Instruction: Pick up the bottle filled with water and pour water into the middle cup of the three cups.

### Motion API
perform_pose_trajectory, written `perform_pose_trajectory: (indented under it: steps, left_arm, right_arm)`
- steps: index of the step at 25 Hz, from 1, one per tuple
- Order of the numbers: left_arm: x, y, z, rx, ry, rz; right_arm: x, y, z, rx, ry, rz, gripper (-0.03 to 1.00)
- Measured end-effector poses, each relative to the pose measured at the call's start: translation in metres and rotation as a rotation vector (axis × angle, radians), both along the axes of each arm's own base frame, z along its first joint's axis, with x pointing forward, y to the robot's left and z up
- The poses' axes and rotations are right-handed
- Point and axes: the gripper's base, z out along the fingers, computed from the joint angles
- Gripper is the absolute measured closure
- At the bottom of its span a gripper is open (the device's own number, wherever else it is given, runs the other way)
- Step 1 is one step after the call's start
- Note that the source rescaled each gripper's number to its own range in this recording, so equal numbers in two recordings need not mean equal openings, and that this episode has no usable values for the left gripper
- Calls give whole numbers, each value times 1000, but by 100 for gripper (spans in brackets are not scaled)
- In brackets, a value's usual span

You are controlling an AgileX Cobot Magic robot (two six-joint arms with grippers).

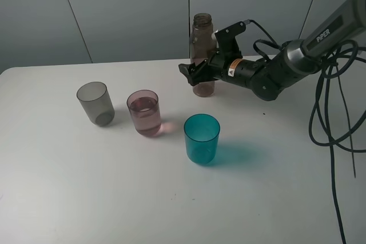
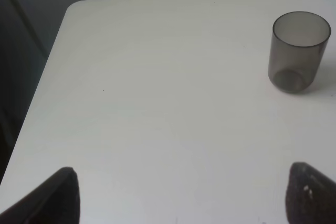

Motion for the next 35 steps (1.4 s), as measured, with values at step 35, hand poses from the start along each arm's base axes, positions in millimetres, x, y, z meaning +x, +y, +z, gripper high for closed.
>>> perform_pose_trajectory:
  steps: [35]
  left_arm:
    - [0,0,0,2,0,-1]
  right_arm:
    - [-128,-97,201,-167,51,-309,-3]
